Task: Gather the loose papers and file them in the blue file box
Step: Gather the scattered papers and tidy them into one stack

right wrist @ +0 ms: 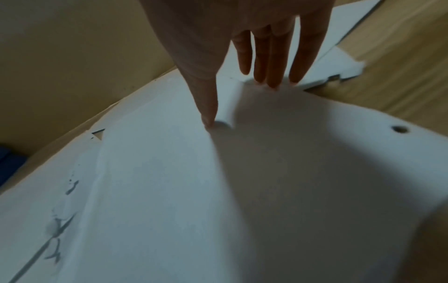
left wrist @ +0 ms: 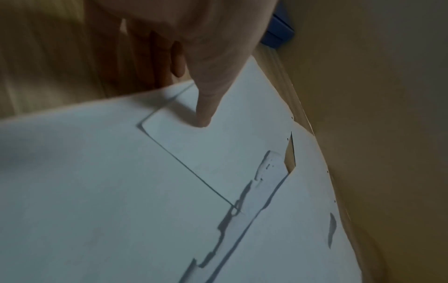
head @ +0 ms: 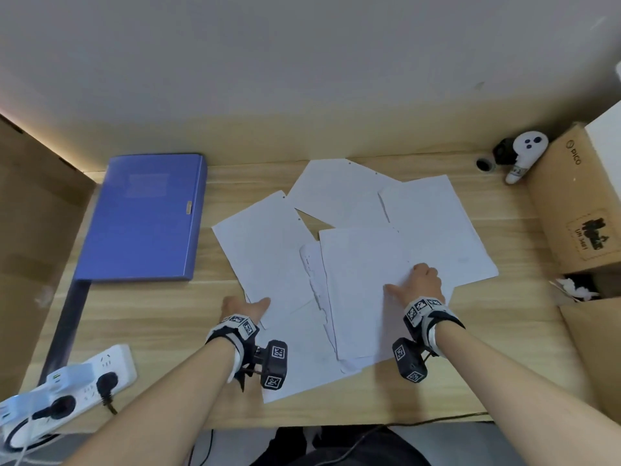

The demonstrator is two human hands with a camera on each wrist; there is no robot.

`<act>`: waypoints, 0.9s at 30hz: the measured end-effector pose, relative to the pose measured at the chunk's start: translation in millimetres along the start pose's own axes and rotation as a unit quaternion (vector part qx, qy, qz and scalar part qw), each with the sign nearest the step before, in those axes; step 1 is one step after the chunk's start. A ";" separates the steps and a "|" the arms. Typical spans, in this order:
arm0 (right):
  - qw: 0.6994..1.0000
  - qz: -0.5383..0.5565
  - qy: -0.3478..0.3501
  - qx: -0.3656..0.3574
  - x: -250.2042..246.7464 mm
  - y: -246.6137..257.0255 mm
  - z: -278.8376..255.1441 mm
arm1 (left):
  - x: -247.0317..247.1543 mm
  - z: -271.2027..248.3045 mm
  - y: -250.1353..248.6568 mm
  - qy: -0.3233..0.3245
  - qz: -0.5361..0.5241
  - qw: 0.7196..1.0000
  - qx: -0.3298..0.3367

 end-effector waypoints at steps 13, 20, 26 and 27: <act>0.995 0.006 0.100 0.021 18.1 -17.8 2.9 | -5.0 -12.3 -18.2 -0.015 -0.060 0.995 0.080; 0.996 0.016 0.082 0.044 5.6 -4.8 -12.7 | -86.8 -45.1 -61.8 -0.147 -0.040 0.948 0.278; 0.996 0.003 0.088 0.021 3.7 0.2 -15.4 | -145.1 -94.2 -99.8 -0.260 0.004 0.865 0.429; 0.996 0.014 0.086 0.016 3.8 0.5 -14.9 | -146.0 -100.6 -105.5 -0.271 0.026 0.847 0.458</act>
Point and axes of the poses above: each hand's wrist, its own z-axis towards the middle knuckle, its own x-axis out of the palm, y = z × x, the point moved 7 cm from there along z, towards the middle knuckle, and after that the axes turned 12 degrees about -x, right-handed, at the moved point
